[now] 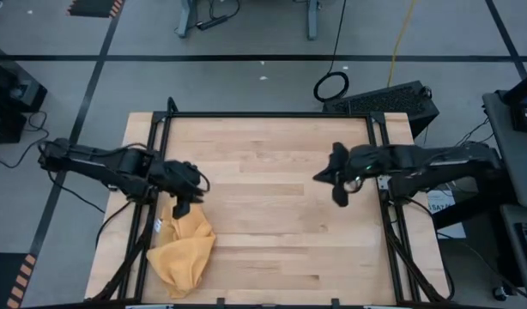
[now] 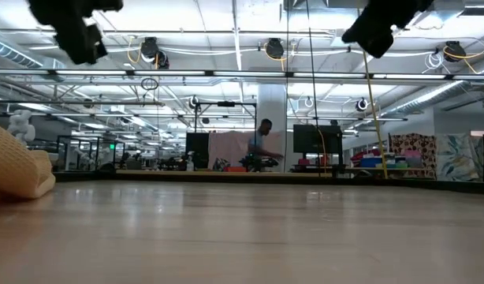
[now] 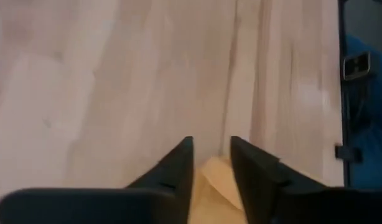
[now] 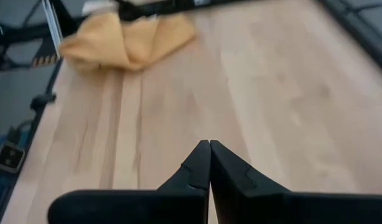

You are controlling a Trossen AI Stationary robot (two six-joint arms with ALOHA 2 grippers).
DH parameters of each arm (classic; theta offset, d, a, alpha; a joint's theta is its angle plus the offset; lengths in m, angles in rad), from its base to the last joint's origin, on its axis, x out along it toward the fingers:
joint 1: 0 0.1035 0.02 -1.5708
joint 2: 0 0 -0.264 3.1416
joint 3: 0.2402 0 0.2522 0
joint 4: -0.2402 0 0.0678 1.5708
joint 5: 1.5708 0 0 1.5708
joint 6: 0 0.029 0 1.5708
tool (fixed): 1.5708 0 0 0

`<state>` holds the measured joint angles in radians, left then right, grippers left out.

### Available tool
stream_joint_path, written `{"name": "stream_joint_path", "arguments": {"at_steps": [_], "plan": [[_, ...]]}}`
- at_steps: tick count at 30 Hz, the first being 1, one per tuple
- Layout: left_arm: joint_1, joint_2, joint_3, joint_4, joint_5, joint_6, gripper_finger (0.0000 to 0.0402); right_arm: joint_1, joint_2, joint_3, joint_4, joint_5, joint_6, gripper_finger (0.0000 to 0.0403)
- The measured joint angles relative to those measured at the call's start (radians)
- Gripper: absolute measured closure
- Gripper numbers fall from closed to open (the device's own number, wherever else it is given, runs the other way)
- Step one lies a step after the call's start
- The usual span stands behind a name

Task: Roll towel
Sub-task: Roll the yellow towel

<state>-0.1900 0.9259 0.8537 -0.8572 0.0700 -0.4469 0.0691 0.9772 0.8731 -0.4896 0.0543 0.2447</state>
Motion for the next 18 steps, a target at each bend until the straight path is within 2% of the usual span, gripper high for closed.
{"name": "stream_joint_path", "arguments": {"at_steps": [4, 8, 13, 18], "plan": [[-0.074, 0.062, -0.055, 0.051, -0.001, -0.093, 0.0208, 0.040, 0.087, -0.002, 0.024, 0.001, 0.003, 0.0403], [-0.130, 0.141, -0.085, 0.099, -0.030, -0.183, 0.0166, 0.071, 0.167, -0.002, 0.058, 0.001, 0.004, 0.0403], [-0.177, 0.248, -0.085, 0.102, -0.082, -0.312, 0.0140, 0.100, 0.257, -0.003, 0.103, 0.002, -0.001, 0.0403], [-0.213, 0.354, -0.085, 0.119, -0.093, -0.382, 0.0132, 0.125, 0.338, -0.003, 0.153, 0.002, -0.002, 0.0403]]}}
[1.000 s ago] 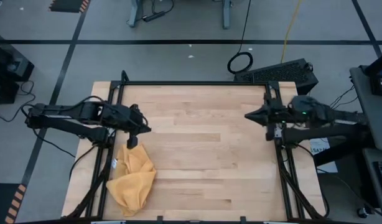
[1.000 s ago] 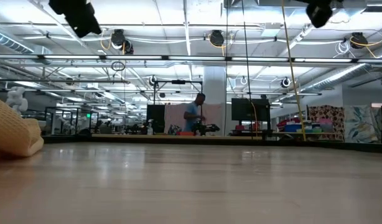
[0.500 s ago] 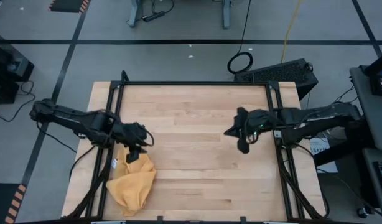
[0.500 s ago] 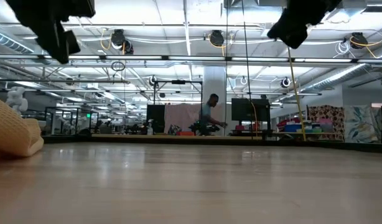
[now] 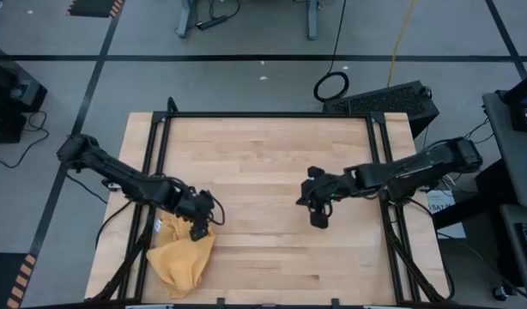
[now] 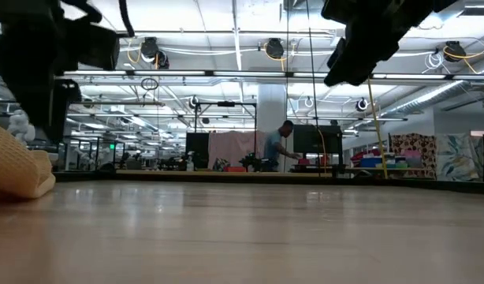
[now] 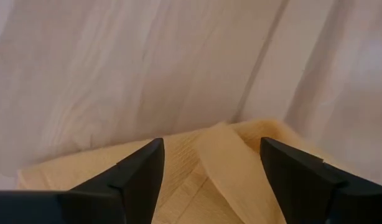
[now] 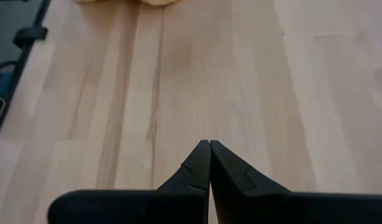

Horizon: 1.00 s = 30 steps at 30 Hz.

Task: Roll towel
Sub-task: Roll the yellow towel

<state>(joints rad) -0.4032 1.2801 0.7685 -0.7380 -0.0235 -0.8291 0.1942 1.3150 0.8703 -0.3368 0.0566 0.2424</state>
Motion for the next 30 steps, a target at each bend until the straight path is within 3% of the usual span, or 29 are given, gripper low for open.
{"name": "stream_joint_path", "arguments": {"at_steps": [5, 8, 11, 15, 17, 24, 30], "plan": [[-0.025, 0.082, 0.000, 0.014, 0.011, -0.028, 0.0136, 0.016, 0.064, -0.001, 0.035, 0.000, -0.004, 0.0403], [-0.040, 0.116, 0.000, 0.079, 0.040, -0.022, 0.0169, 0.018, 0.096, -0.001, 0.065, 0.000, -0.004, 0.0403], [-0.059, 0.142, 0.000, 0.145, 0.051, 0.030, 0.0234, 0.018, 0.124, -0.001, 0.099, 0.000, -0.003, 0.0403], [-0.072, 0.153, 0.000, 0.140, 0.039, 0.062, 0.0349, 0.018, 0.159, -0.001, 0.147, 0.000, -0.007, 0.0403], [-0.071, 0.147, 0.000, 0.126, 0.018, 0.073, 0.0386, 0.018, 0.174, -0.001, 0.183, 0.001, -0.008, 0.0403], [-0.069, 0.094, 0.043, 0.114, -0.107, 0.191, 0.0394, 0.030, 0.226, -0.001, 0.357, 0.001, -0.030, 0.0403], [-0.058, 0.055, 0.135, 0.112, -0.305, 0.395, 0.0397, 0.038, 0.303, -0.001, 0.612, -0.001, -0.065, 0.0403]]}}
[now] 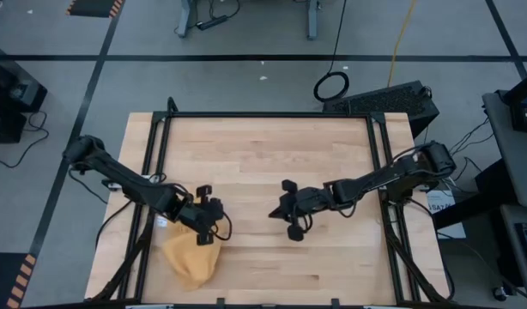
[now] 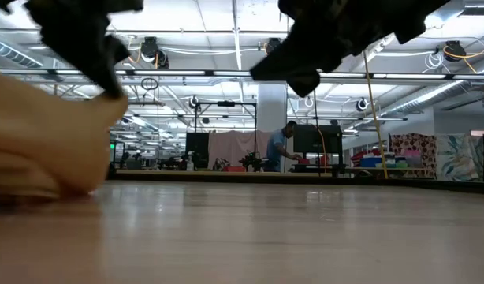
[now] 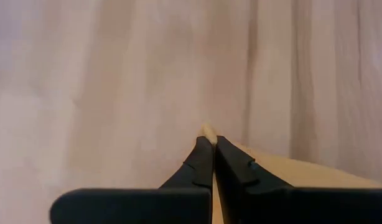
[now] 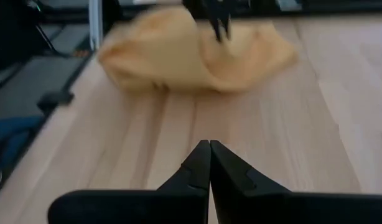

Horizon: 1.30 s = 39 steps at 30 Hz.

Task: Roll towel
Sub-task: Roll the yellow towel

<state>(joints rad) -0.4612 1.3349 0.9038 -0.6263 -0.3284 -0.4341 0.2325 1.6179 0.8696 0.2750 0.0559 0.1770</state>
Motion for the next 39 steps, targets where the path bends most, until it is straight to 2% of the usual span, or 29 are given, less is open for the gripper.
{"name": "stream_joint_path", "arguments": {"at_steps": [5, 10, 16, 25, 29, 33, 39], "plan": [[0.028, -0.003, 0.074, 0.044, -0.095, 0.176, 0.0398, 0.000, 0.089, 0.000, 0.211, 0.001, -0.083, 0.0398], [0.057, -0.002, 0.131, 0.122, -0.156, 0.313, 0.0398, -0.002, 0.141, 0.017, 0.374, 0.052, -0.134, 0.0366], [0.071, -0.002, 0.239, 0.125, -0.283, 0.432, 0.0399, -0.003, 0.143, 0.047, 0.379, 0.086, -0.159, 0.0330], [0.081, -0.013, 0.467, 0.125, -0.443, 0.699, 0.0399, -0.003, 0.143, 0.053, 0.246, 0.100, -0.136, 0.0330], [0.101, -0.032, 0.547, 0.124, -0.433, 0.778, 0.0399, 0.000, 0.143, 0.052, 0.146, 0.100, -0.078, 0.0332], [0.127, -0.057, 0.564, 0.081, -0.333, 0.771, 0.0399, 0.016, 0.097, 0.049, 0.113, 0.113, -0.058, 0.0332], [0.142, -0.046, 0.564, -0.059, -0.211, 0.627, 0.0399, 0.058, -0.114, 0.051, 0.072, 0.280, -0.126, 0.0332]]}}
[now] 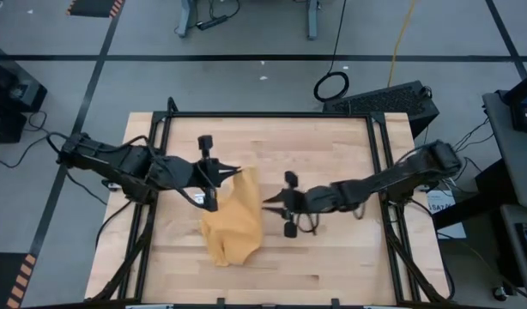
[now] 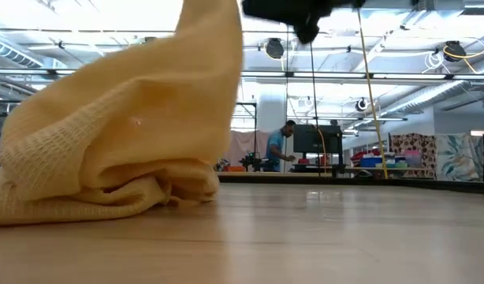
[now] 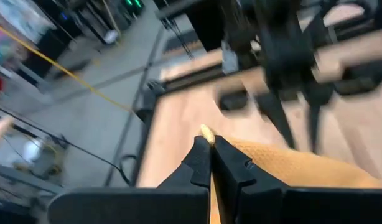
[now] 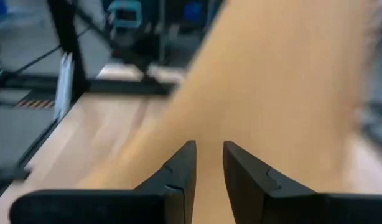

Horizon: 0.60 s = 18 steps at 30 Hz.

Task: Roll towel
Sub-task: Roll the yellow towel

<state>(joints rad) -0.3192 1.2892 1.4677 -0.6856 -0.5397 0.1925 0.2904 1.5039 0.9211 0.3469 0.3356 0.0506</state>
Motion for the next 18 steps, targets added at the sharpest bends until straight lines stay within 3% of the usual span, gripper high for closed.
{"name": "stream_joint_path", "arguments": {"at_steps": [3, 7, 13, 18], "plan": [[-0.003, 0.028, 0.000, -0.036, 0.057, -0.030, 0.0399, 0.014, -0.084, 0.000, 0.008, 0.054, -0.064, 0.0332], [-0.012, 0.073, -0.002, -0.033, 0.137, -0.029, 0.0399, 0.004, -0.130, 0.001, 0.032, 0.049, -0.097, 0.0332], [-0.010, 0.147, -0.002, -0.028, 0.179, -0.006, 0.0399, -0.029, -0.109, 0.001, 0.027, -0.078, -0.071, 0.0319], [-0.011, 0.210, -0.002, -0.005, 0.283, 0.036, 0.0399, -0.048, -0.062, 0.001, 0.019, -0.159, -0.063, 0.0260]]}}
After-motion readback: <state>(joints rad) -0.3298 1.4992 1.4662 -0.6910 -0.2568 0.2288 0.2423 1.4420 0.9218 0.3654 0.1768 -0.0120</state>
